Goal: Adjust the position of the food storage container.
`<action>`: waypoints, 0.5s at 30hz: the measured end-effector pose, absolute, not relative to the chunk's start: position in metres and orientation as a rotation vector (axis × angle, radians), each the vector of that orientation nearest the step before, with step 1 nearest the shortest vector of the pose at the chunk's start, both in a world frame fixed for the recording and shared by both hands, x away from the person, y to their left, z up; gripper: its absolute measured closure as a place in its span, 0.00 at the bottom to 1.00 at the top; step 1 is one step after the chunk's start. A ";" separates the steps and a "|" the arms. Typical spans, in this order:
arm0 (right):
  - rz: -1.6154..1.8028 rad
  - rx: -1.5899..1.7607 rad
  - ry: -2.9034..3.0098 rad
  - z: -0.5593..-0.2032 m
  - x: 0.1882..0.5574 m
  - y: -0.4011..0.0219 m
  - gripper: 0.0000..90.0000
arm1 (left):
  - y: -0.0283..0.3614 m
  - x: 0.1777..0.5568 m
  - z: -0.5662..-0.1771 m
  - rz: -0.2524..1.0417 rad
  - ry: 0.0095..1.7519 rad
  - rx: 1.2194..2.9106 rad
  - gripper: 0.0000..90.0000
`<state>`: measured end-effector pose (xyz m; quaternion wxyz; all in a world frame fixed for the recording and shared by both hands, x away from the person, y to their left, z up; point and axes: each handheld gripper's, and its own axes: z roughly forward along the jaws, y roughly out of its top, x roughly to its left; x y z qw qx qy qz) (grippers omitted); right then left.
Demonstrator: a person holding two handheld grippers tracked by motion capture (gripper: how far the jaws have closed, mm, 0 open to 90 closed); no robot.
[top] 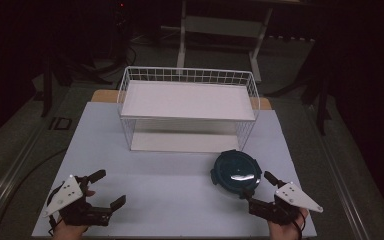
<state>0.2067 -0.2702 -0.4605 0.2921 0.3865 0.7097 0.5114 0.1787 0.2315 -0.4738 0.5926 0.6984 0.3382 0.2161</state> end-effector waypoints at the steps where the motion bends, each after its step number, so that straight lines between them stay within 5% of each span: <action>1: 1.364 1.032 1.897 -0.460 0.206 -0.269 0.13 | 0.231 0.179 -0.474 0.503 0.785 1.625 0.00; 15: 1.444 0.898 1.938 -0.430 0.185 -0.249 0.13 | 0.232 0.178 -0.473 0.492 0.775 1.613 0.00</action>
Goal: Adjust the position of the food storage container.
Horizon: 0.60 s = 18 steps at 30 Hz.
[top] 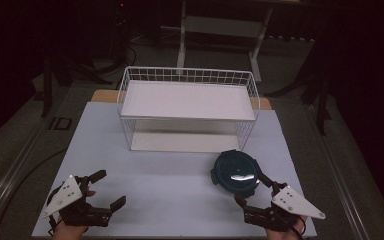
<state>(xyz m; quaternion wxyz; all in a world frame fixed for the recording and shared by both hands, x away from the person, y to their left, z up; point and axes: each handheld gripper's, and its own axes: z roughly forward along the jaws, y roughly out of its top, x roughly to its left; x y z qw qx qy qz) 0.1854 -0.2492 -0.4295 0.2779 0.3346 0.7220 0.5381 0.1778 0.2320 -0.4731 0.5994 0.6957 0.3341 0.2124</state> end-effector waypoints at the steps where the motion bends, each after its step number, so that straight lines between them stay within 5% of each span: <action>1: 1.458 0.890 1.937 -0.426 0.185 -0.249 0.15 | 0.232 0.178 -0.473 0.492 0.776 1.612 0.00; 18: 1.446 0.919 1.962 -0.399 0.220 -0.251 0.12 | 0.232 0.180 -0.475 0.481 0.777 1.620 0.00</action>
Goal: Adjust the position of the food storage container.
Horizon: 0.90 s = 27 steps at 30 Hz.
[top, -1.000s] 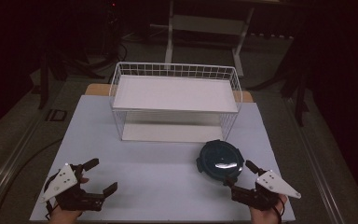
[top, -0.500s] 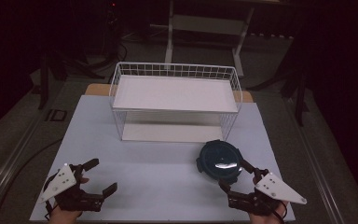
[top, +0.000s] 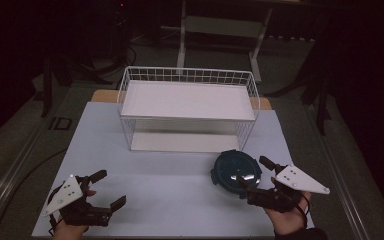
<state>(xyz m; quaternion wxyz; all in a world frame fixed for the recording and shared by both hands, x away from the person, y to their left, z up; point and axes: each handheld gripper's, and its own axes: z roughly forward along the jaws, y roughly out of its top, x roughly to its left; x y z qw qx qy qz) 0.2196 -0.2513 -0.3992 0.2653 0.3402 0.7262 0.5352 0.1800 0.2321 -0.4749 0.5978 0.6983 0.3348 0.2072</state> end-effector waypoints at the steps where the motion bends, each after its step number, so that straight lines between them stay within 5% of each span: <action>1: 1.452 0.923 1.960 -0.399 0.223 -0.253 0.12 | 0.232 0.180 -0.475 0.481 0.777 1.621 0.00; 10: 1.379 0.985 1.951 -0.408 0.259 -0.276 0.28 | 0.232 0.180 -0.476 0.476 0.774 1.624 0.00; 19: 1.246 1.046 2.008 -0.432 0.294 -0.298 0.73 | 0.231 0.181 -0.476 0.470 0.770 1.629 0.00; 27: 1.135 1.126 2.064 -0.458 0.317 -0.309 1.00 | 0.230 0.181 -0.477 0.464 0.765 1.637 0.00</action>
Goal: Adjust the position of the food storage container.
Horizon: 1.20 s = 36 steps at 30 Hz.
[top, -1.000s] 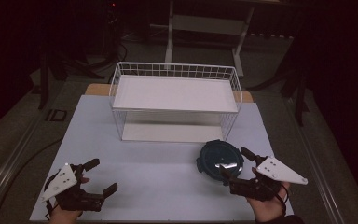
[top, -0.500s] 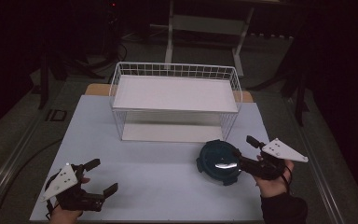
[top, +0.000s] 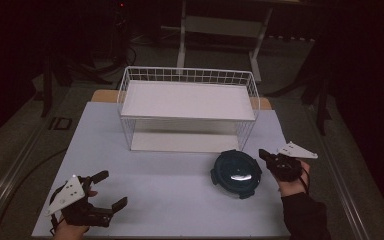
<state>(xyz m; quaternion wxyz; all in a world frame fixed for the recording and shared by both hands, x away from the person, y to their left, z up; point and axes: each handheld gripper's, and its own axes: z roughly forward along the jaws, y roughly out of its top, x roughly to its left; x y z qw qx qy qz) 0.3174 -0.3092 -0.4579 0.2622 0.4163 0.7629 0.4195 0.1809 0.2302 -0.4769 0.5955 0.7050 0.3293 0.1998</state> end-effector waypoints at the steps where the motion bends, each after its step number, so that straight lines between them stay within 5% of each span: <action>1: 1.127 1.137 2.076 -0.461 0.320 -0.310 1.00 | 0.230 0.181 -0.477 0.465 0.765 1.638 0.00; 14: 1.057 1.247 2.132 -0.495 0.320 -0.319 1.00 | 0.229 0.181 -0.477 0.466 0.762 1.646 0.00; 36: 1.115 1.236 2.238 -0.495 0.304 -0.284 1.00 | 0.227 0.182 -0.477 0.463 0.758 1.655 0.00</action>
